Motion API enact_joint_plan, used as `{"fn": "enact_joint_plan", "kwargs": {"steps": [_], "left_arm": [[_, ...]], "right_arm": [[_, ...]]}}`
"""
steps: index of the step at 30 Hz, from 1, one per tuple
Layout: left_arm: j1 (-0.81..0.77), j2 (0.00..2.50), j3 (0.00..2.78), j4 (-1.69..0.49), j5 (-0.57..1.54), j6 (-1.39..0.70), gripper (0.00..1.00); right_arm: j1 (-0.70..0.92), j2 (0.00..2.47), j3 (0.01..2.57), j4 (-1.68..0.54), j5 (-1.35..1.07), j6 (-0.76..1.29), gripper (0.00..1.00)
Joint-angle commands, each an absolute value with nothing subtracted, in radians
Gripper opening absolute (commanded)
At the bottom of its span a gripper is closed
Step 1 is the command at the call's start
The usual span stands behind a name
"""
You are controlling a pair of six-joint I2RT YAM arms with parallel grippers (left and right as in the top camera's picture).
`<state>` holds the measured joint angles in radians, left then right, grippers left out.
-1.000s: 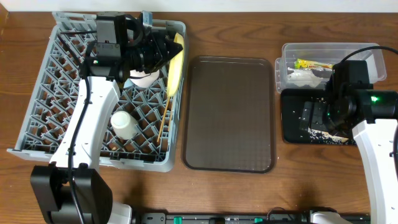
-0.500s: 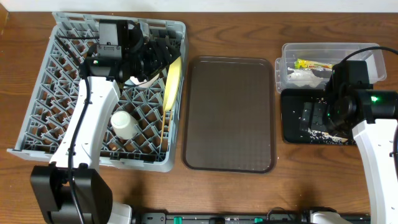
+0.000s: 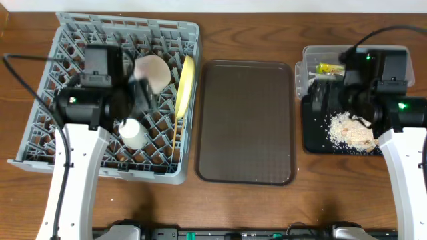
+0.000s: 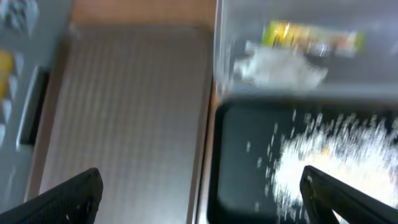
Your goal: Sort waste into correct bins and load items into the dishwasher
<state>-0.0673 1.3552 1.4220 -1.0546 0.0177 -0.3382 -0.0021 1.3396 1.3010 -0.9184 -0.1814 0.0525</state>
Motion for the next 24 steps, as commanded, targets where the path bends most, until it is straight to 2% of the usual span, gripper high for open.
{"fn": "enact_joint_plan", "kwargs": {"steps": [1,7,12,13,14,16,24], "left_arm": [[-0.065,1.367,1.390,-1.204,-0.072,-0.322,0.86],[-0.080,1.215,1.236,-1.140,-0.071,-0.245,0.86],[-0.189,0.850,0.966,-0.913,-0.045,-0.146,0.86],[-0.207,0.787,0.926,-0.890,-0.045,-0.146,0.88],[-0.223,0.710,0.878,-0.871,-0.046,-0.146,0.93],[-0.227,0.604,0.833,-0.865,-0.045,-0.146,0.93],[-0.227,0.541,0.830,-0.874,-0.045,-0.146,0.94]], "right_arm": [[-0.009,1.332,1.311,-1.021,-0.151,0.062,0.99],[-0.010,1.203,1.225,-1.024,-0.096,0.093,0.99],[-0.010,0.879,0.968,-0.877,-0.093,0.096,0.99],[-0.010,0.840,0.941,-0.866,-0.093,0.096,0.99],[-0.010,0.772,0.892,-0.856,-0.062,0.096,0.99],[-0.010,0.682,0.830,-0.868,-0.010,0.096,0.99],[-0.010,0.638,0.806,-1.071,-0.019,0.097,0.99]]}}
